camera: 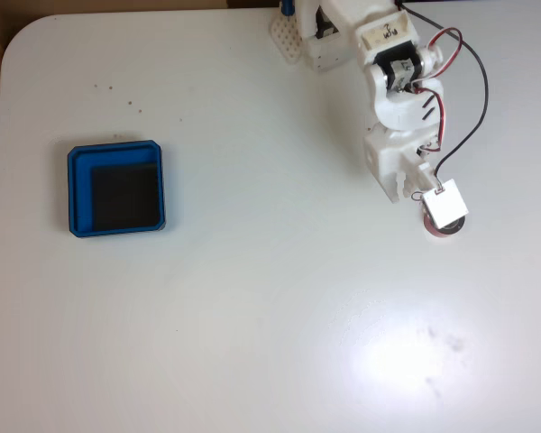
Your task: Pick the red roll and drop it in the blue box
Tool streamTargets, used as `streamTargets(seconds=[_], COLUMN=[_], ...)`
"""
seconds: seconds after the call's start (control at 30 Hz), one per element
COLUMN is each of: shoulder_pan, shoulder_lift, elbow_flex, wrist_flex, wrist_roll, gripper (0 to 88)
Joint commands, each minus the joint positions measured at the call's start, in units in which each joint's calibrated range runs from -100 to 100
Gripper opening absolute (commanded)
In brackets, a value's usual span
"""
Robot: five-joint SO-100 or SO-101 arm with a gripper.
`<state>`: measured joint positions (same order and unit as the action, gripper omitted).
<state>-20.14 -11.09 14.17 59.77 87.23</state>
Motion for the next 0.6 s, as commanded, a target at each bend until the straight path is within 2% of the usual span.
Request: streamTargets(seconds=[0.0, 0.2, 0.57], shoulder_pan=[-0.33, -1.11, -4.92], shoulder_lift=[3.57, 10.67, 21.38], elbow_flex=[-6.26, -10.31, -15.88], wrist_flex=[1.29, 1.12, -2.92], wrist_roll=[-0.02, 0.33, -0.19], gripper=[9.3, 19.6, 20.4])
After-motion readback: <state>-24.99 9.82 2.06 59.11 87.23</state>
